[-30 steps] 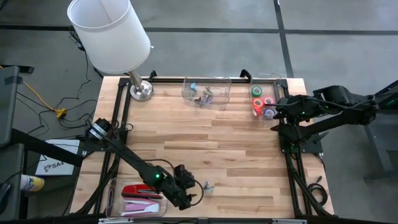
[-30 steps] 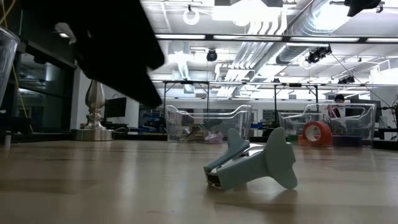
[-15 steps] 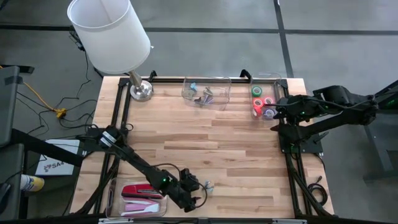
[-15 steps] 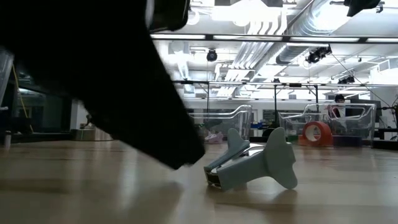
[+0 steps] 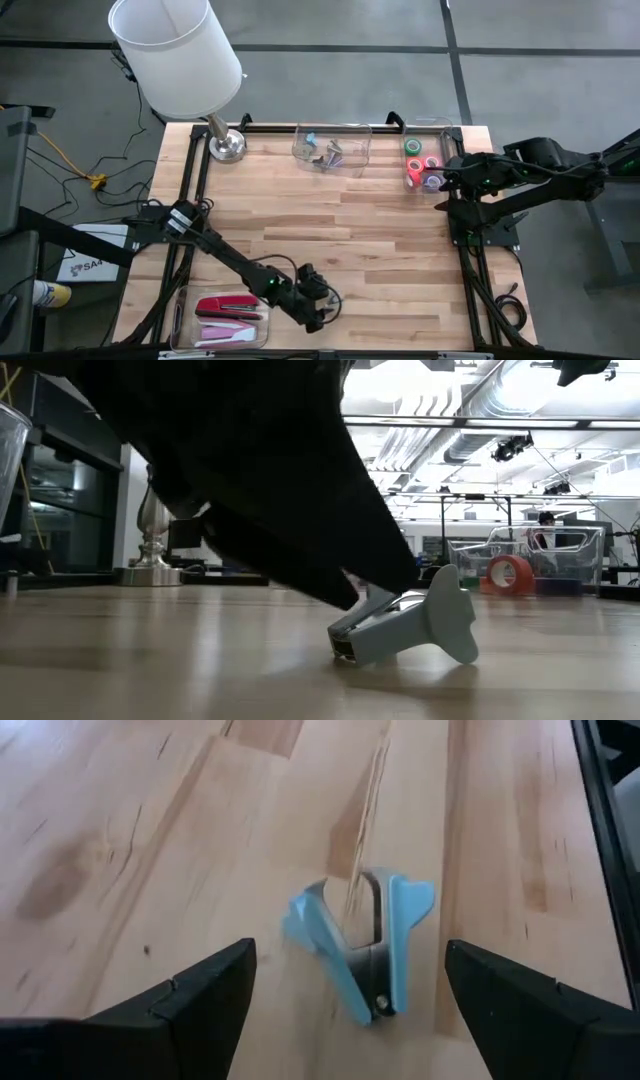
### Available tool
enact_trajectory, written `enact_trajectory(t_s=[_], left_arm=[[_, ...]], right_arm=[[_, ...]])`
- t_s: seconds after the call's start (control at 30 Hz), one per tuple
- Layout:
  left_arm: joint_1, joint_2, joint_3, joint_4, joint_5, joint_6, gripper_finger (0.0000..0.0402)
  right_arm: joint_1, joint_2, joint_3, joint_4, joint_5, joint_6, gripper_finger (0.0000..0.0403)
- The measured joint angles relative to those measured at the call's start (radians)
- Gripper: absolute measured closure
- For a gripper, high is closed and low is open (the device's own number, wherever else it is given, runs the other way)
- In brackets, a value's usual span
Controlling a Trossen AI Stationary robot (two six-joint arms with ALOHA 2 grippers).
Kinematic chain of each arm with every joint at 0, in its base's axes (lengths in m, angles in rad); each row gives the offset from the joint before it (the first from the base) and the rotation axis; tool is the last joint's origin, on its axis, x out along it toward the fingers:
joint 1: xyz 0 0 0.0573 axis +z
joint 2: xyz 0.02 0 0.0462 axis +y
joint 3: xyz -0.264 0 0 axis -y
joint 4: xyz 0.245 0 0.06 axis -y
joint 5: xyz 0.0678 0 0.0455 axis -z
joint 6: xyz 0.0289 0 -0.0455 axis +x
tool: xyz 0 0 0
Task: Pick and place Stapler, Stapler remover, tape
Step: Put the blue staple remover into the top left transparent bin
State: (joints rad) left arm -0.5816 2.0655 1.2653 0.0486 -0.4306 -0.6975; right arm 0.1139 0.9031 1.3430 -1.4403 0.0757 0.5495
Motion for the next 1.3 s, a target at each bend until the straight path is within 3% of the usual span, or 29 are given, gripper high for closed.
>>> enact_trajectory(t_s=[0.23, 0.87, 1.3], left_arm=[[0.006, 0.0, 0.0, 0.055, 0.055, 0.103, 0.0082], [0.006, 0.017, 0.001, 0.079, 0.062, 0.213, 0.0082], [0.006, 0.134, 0.099, 0.069, -0.015, 0.254, 0.0083]], right_arm=[[0.0, 0.0, 0.0, 0.0, -0.001, 0.0, 0.0136], [0.0, 0.0, 0.0, 0.0, -0.001, 0.0, 0.0136], [0.0, 0.0, 0.0, 0.0, -0.001, 0.003, 0.0136]])
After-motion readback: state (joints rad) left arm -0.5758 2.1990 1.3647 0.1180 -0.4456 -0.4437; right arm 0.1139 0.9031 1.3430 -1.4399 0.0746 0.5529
